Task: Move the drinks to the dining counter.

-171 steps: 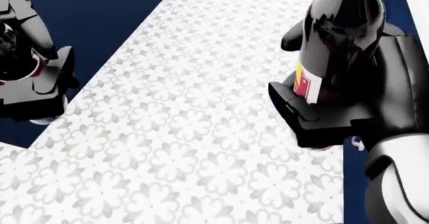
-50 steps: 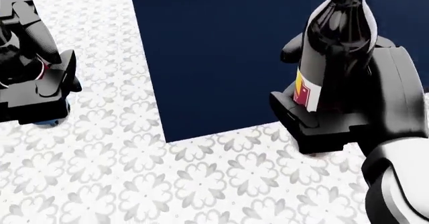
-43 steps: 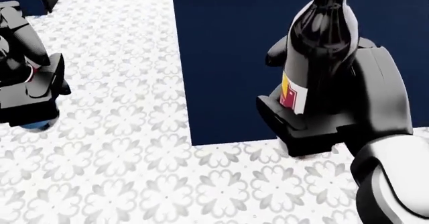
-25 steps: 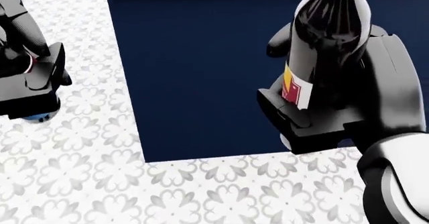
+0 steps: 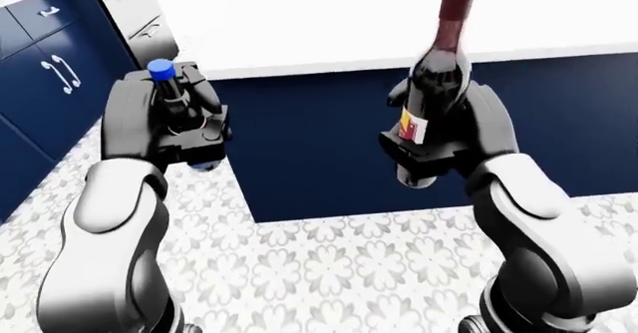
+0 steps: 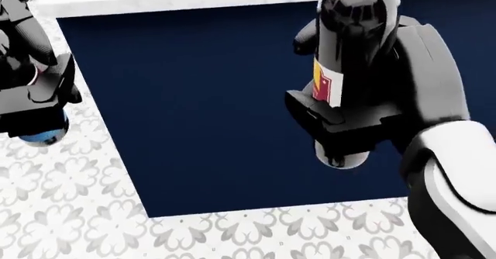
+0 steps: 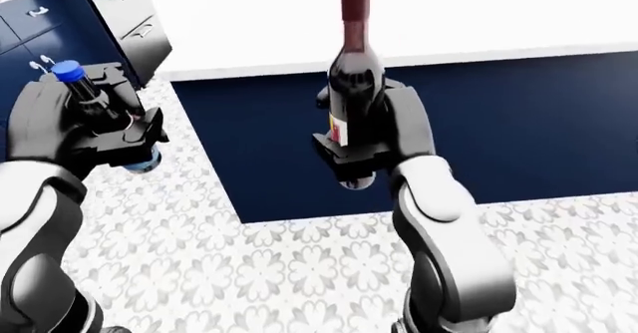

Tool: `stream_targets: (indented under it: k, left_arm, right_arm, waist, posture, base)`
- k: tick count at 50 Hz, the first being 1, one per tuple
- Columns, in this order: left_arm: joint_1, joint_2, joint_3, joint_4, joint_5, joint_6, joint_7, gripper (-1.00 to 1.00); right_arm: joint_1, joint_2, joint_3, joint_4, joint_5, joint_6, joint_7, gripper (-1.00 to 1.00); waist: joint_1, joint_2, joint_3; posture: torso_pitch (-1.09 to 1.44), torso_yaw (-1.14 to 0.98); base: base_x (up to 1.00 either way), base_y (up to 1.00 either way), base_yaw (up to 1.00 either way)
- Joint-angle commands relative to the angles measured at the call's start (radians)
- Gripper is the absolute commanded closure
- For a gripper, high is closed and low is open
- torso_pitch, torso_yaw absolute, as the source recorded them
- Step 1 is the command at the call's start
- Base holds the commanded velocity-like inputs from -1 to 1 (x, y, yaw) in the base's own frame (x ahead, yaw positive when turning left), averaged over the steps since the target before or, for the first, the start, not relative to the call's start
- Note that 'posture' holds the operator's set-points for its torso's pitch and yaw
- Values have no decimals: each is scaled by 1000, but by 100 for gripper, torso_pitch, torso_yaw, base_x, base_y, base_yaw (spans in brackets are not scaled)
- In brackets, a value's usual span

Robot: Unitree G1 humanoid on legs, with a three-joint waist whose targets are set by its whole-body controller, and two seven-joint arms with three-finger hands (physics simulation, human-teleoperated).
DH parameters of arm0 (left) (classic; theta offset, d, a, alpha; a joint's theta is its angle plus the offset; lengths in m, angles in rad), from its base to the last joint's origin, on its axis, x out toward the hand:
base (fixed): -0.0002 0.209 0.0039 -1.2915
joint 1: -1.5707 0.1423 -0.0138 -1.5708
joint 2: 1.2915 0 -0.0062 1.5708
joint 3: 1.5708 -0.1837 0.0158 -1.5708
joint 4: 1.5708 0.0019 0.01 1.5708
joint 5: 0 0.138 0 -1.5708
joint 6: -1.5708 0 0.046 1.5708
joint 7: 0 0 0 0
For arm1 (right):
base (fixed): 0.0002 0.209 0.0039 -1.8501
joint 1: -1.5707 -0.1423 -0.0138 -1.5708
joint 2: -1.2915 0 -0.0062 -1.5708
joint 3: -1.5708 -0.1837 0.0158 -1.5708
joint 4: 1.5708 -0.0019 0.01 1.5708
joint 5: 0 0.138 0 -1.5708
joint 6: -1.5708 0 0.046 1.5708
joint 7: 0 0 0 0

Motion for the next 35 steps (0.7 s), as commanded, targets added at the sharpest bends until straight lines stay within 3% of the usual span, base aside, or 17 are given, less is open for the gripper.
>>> stream_targets:
  k: [1, 3, 5, 8, 9, 10, 14, 21, 23, 24, 25, 28, 29, 30, 32, 33, 35]
  left_arm:
    - [-53, 12, 1, -56, -6, -52, 2, 100]
    - [-76, 24, 10, -62, -13, -29, 0, 100]
    - [-94, 34, 19, -70, -20, -6, -1, 100]
    - [-113, 48, 29, -72, -32, 10, -1, 100]
    - [-119, 52, 31, -75, -35, 18, -1, 100]
    - [-124, 55, 33, -77, -39, 24, 1, 100]
    - [-135, 65, 39, -77, -51, 32, 4, 100]
    - [-168, 82, 44, -91, -68, 75, 11, 100]
    - [-183, 87, 43, -88, -72, 84, 14, 100]
    - [-186, 88, 42, -90, -73, 88, 16, 100]
    - [-189, 88, 40, -87, -74, 87, 17, 100]
    - [-202, 91, 37, -79, -77, 90, 20, 100]
    - [-207, 92, 36, -81, -78, 94, 21, 100]
    - [-212, 93, 35, -80, -79, 98, 22, 100]
    - [-224, 94, 27, -72, -78, 100, 26, 100]
    - [-233, 94, 22, -71, -77, 105, 28, 100]
    - [-245, 93, 13, -73, -75, 114, 31, 100]
  right_arm:
    - [-53, -12, -34, -69, -7, -56, -15, 100]
    - [-84, -17, -36, -77, -2, -25, -18, 100]
    - [-106, -19, -36, -85, 1, -4, -22, 100]
    - [-138, -19, -30, -90, 5, 18, -26, 100]
    - [-142, -19, -28, -92, 6, 22, -27, 100]
    - [-143, -17, -27, -93, 9, 22, -26, 100]
    - [-167, -16, -28, -106, 14, 48, -27, 100]
    - [-194, -17, -44, -119, 25, 73, -32, 100]
    - [-203, -19, -63, -124, 34, 80, -32, 100]
    - [-206, -20, -67, -125, 38, 84, -35, 100]
    - [-203, -23, -73, -127, 42, 82, -36, 100]
    - [-205, -25, -75, -134, 52, 95, -48, 100]
    - [-206, -24, -76, -135, 54, 99, -52, 100]
    - [-206, -24, -80, -136, 57, 99, -54, 100]
    - [-209, -30, -89, -135, 62, 98, -59, 100]
    - [-212, -31, -97, -136, 67, 101, -60, 100]
    - [-211, -32, -99, -141, 75, 105, -67, 100]
  waist:
    - [-9, 16, -61]
    - [0, 23, -51]
    - [9, 5, -42]
    - [-21, -75, -76]
    - [-12, -67, -50]
    - [-18, -61, -47]
    - [-25, -36, -57]
    - [-46, 35, -42]
    - [-71, 78, -81]
    - [-63, 43, -39]
    - [-61, 49, -30]
    - [-49, 34, -25]
    - [-47, 18, -23]
    - [-42, 5, -47]
    - [-32, -38, -32]
    - [-23, -13, -34]
    - [-25, -29, -33]
  posture:
    - [0, 0]
    - [0, 0]
    - [0, 0]
    - [0, 0]
    - [0, 0]
    - [0, 0]
    - [0, 0]
    - [0, 0]
    - [0, 0]
    - [0, 0]
    - [0, 0]
    - [0, 0]
    - [0, 0]
    - [0, 0]
    - [0, 0]
    - [0, 0]
    - [0, 0]
  base:
    - [29, 0, 0]
    - [30, 0, 0]
    - [22, 0, 0]
    - [10, 0, 7]
    - [6, 0, 51]
    - [6, 0, 91]
    - [6, 0, 100]
    - [5, 0, 82]
    - [0, 0, 0]
    - [0, 0, 0]
    - [0, 0, 0]
    - [0, 0, 0]
    - [0, 0, 0]
    - [7, 0, 0]
    - [17, 0, 0]
    - [30, 0, 0]
    - [36, 0, 0]
